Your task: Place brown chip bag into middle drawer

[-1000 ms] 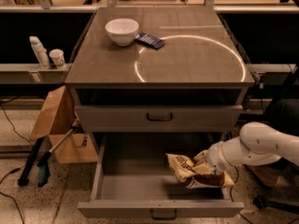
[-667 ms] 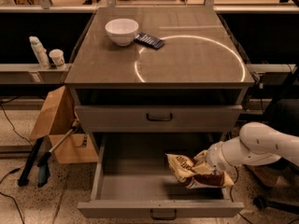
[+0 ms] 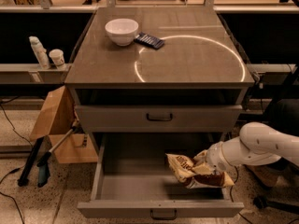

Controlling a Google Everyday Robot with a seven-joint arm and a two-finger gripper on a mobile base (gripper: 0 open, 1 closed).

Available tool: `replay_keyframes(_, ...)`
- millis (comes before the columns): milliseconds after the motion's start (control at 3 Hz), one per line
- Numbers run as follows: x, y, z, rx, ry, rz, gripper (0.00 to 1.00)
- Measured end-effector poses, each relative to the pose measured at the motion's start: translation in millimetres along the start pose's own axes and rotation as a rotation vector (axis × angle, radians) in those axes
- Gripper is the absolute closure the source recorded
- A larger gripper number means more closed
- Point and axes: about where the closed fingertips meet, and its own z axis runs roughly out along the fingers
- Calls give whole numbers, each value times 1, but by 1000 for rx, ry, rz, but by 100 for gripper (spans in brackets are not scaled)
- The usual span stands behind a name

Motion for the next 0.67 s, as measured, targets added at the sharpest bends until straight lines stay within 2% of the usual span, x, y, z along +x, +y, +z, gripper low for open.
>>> replay_keyframes(333,0,0,0,0,0,0,17)
replay_keyframes(667,0,0,0,0,0,0,0)
